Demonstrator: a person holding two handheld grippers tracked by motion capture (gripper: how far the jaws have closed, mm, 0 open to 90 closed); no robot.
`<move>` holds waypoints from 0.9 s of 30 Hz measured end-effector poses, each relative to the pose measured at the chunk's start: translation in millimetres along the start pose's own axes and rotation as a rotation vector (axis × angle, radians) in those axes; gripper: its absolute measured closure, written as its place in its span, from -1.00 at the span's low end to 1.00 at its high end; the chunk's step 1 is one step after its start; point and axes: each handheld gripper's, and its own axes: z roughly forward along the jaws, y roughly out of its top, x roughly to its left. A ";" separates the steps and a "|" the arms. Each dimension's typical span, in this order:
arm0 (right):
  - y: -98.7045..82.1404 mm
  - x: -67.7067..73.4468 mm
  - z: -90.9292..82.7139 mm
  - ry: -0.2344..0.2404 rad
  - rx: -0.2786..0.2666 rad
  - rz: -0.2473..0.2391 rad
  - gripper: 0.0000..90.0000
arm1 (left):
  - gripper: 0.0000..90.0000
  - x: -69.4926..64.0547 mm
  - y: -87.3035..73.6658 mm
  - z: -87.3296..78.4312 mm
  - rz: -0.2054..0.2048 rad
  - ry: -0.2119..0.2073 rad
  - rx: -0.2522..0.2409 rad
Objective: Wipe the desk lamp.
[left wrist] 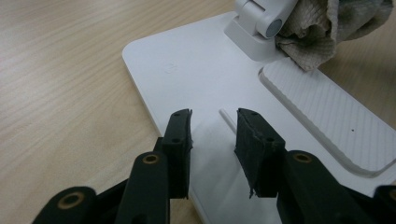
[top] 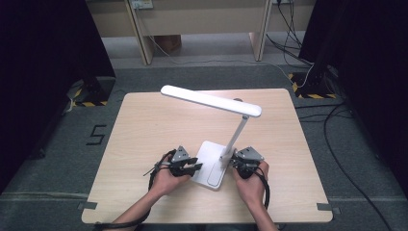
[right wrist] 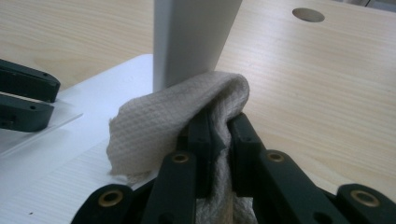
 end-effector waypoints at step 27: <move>-8.8 -3.2 3.3 0.131 0.054 -0.010 0.82 | 0.44 -0.8 0.1 0.8 -0.006 -0.001 -0.005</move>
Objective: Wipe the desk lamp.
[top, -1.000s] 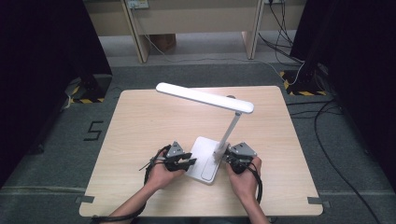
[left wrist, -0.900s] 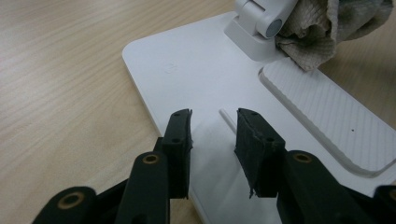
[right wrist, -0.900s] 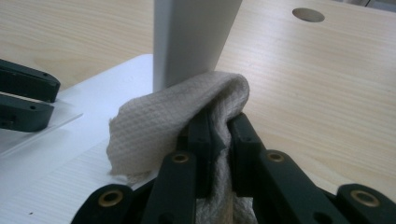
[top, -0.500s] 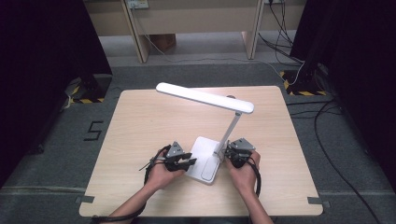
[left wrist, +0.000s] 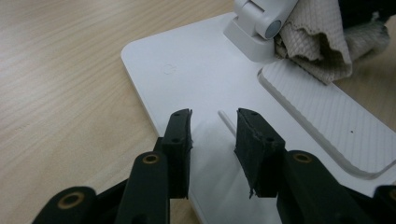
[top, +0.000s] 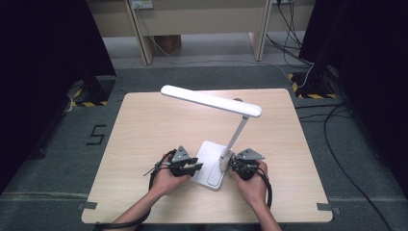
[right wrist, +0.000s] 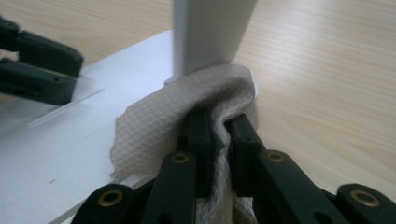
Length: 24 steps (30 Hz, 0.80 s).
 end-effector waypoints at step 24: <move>-7.7 53.9 -19.7 0.130 0.088 -0.084 0.82 | 0.44 0.2 1.6 1.0 -0.002 -0.006 0.007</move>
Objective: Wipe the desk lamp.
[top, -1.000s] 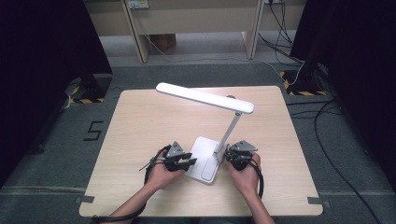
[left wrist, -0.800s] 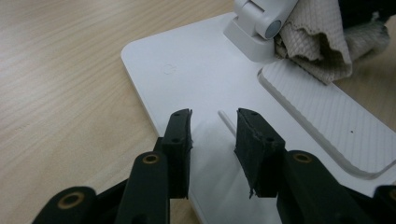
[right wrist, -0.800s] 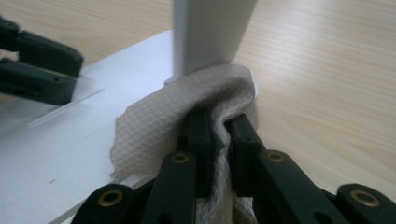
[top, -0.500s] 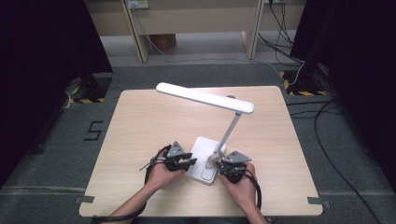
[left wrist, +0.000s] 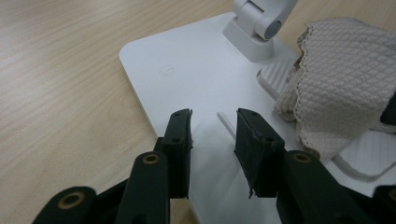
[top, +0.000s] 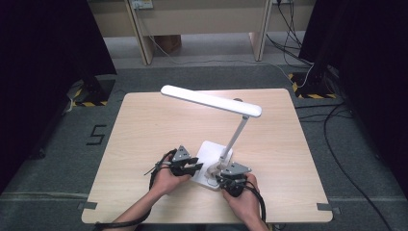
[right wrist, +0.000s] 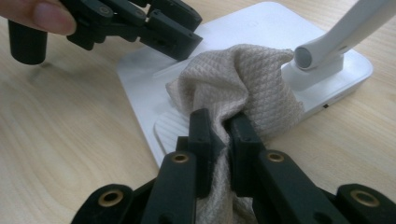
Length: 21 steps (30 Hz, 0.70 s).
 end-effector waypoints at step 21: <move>11.1 11.9 1.7 0.116 -0.029 0.033 0.81 | 0.30 12.2 28.3 -27.8 -0.086 -0.007 -0.089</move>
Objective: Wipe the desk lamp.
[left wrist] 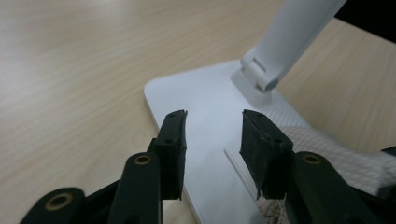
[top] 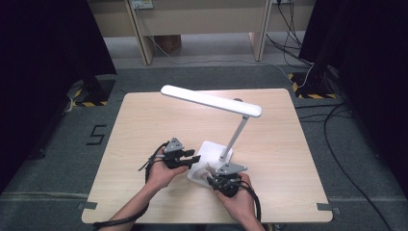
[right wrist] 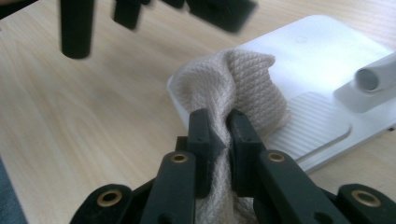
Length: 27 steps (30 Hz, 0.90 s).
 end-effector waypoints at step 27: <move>3.5 -10.3 3.3 -0.011 -0.027 -0.003 0.80 | -0.07 -12.0 -1.6 -2.3 0.097 -0.226 0.090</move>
